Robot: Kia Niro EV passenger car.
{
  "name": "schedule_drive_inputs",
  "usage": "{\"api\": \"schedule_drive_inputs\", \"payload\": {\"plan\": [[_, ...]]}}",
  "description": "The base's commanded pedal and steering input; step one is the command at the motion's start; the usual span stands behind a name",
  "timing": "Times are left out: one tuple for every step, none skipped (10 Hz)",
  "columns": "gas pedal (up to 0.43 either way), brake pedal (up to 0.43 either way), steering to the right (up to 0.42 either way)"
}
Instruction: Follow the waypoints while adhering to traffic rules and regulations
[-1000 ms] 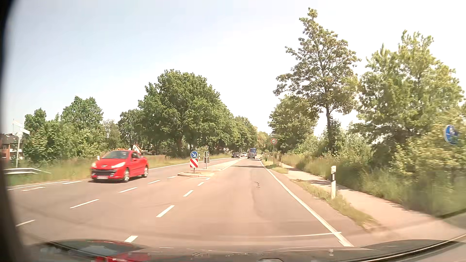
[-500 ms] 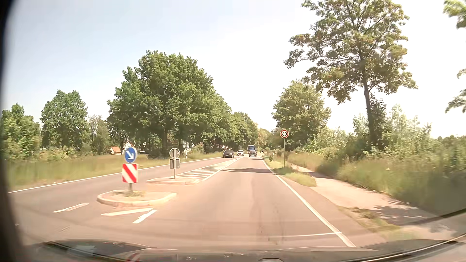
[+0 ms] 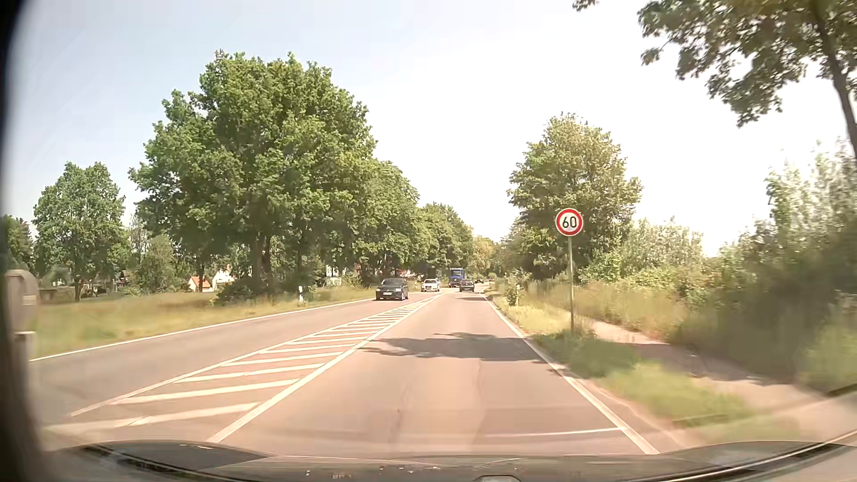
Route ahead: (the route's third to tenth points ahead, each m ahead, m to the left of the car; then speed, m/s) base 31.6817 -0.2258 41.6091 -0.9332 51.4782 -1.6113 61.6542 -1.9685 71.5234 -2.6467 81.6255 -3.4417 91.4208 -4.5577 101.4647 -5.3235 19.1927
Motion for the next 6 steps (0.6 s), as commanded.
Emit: {"api": "schedule_drive_inputs", "payload": {"plan": [[0.098,0.0,0.0],[0.079,0.0,0.0],[0.039,0.0,0.0],[0.039,0.0,0.0],[0.039,0.0,0.0],[0.039,0.0,0.0]]}}
